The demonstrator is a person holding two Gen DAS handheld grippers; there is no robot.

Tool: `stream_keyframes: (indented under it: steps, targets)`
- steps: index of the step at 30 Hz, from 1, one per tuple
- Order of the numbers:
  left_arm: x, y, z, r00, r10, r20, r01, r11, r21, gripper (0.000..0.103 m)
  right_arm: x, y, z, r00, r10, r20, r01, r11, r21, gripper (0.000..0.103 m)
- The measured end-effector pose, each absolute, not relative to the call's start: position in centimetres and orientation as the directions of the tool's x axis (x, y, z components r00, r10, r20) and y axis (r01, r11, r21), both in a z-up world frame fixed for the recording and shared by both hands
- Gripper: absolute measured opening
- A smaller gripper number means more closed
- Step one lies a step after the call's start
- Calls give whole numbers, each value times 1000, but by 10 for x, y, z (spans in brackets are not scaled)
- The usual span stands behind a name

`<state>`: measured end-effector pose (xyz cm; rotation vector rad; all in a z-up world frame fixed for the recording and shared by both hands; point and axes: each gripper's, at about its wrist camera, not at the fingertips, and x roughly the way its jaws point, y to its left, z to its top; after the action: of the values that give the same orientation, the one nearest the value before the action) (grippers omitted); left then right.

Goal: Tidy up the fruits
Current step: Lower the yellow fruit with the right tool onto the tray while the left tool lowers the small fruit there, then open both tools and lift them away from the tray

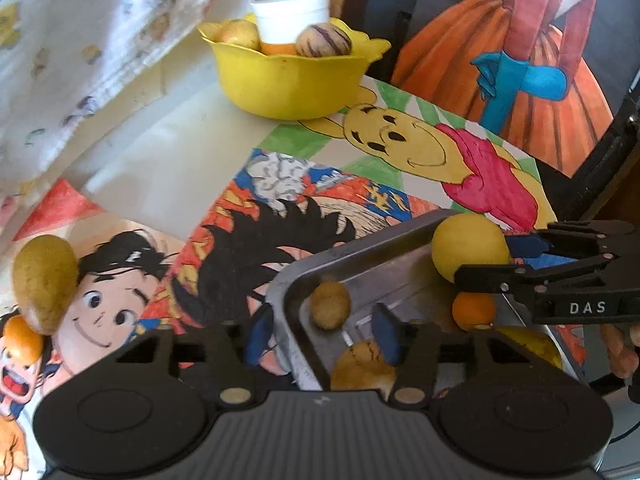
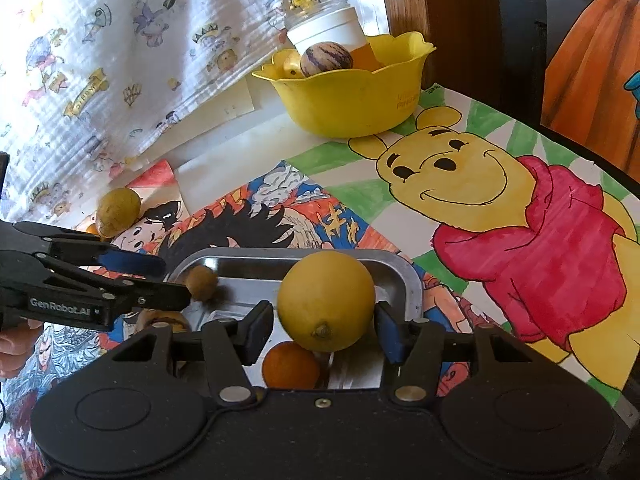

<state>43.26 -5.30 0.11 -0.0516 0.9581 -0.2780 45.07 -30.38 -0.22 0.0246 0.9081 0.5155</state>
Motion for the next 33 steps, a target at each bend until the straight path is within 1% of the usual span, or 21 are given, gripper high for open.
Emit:
stream_keyframes:
  steps: [2, 4, 5, 7, 8, 10, 13, 17, 22, 33]
  targets:
    - [428, -50, 6, 549, -248, -798, 199, 966, -164, 66, 445, -303, 3, 508, 435, -743, -419, 879, 228, 65]
    - [422, -46, 12, 557, -240, -795, 186, 969, -163, 77, 439, -302, 9, 513, 437, -738, -424, 877, 224, 68]
    - [418, -44, 15, 563, -237, -792, 180, 970, -162, 81, 436, -302, 12, 517, 440, -734, -427, 876, 224, 70]
    - [410, -41, 22, 581, -225, -782, 170, 973, -154, 92, 428, -302, 20, 527, 445, -724, -432, 874, 223, 76]
    - [405, -40, 25, 592, -219, -776, 168, 975, -147, 94, 424, -301, 24, 533, 446, -719, -433, 874, 220, 79]
    - [397, -37, 32, 609, -206, -766, 159, 978, -137, 102, 415, -301, 32, 543, 446, -711, -438, 873, 214, 83]
    - [381, -32, 42, 631, -196, -751, 140, 980, -139, 102, 400, -301, 44, 562, 445, -698, -438, 875, 205, 90]
    - [359, -28, 53, 653, -182, -735, 111, 983, -145, 103, 375, -301, 62, 592, 445, -672, -441, 877, 191, 102]
    - [321, -22, 69, 695, -162, -700, 92, 986, -136, 102, 339, -299, 83, 627, 427, -651, -427, 888, 171, 102]
    - [234, -4, 92, 772, -121, -624, 73, 992, -101, 103, 265, -282, 105, 614, 376, -694, -436, 894, 98, 102]
